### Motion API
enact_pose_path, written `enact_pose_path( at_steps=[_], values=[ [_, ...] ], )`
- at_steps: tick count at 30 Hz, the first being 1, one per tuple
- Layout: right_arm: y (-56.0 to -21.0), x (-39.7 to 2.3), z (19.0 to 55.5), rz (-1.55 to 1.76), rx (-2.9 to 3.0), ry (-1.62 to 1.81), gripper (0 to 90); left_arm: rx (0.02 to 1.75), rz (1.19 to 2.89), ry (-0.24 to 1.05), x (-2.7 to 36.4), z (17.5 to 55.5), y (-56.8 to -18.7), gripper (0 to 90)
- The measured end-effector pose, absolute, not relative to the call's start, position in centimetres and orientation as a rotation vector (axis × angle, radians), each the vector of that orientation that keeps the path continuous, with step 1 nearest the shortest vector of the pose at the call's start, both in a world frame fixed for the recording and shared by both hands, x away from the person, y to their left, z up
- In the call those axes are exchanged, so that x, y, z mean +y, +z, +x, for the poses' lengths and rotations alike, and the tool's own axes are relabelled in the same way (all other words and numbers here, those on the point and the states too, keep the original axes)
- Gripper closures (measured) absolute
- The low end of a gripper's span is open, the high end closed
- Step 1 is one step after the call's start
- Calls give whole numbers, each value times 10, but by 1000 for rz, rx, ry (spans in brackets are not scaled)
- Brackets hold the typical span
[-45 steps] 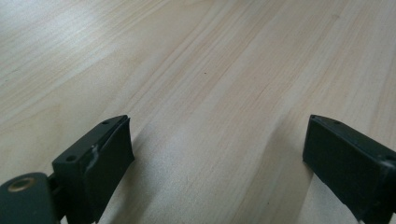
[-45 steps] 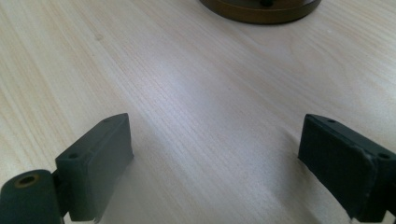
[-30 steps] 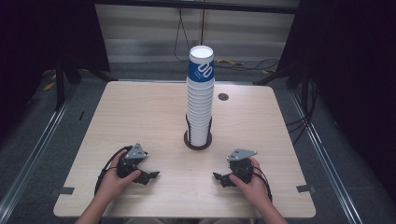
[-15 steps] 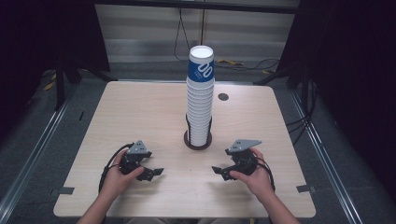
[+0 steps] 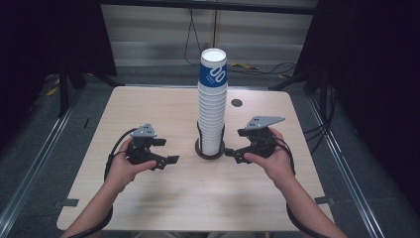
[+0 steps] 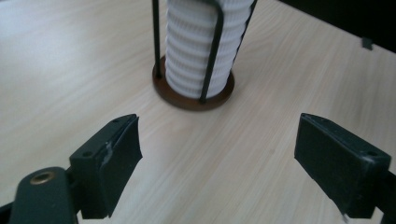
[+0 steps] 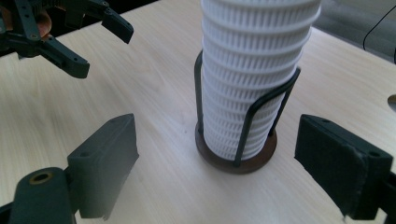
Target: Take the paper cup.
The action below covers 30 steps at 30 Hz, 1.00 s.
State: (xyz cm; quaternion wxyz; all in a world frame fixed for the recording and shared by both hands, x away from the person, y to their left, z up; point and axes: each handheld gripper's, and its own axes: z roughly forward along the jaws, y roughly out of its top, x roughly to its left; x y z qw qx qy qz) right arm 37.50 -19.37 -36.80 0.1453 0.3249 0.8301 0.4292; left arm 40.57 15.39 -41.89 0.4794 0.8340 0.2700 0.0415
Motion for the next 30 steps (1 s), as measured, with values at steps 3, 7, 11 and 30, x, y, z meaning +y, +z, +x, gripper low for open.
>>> enact_pose_path(
  at_steps=[3, 7, 11, 30],
  values=[
    [-356, -192, 380, 941, 2371, 1251, 123, 657, 2037, 110, 150, 409, -408, 132],
    [-341, -190, 387, 943, 2359, 1263, 121, 615, 2036, 142, 139, 418, -386, 137],
    [-326, -187, 394, 948, 2326, 1314, 119, 602, 2036, 165, 130, 423, -370, 147],
    [-282, -184, 418, 955, 2257, 1349, 111, 540, 2030, 174, 94, 444, -329, 147]
  ],
)
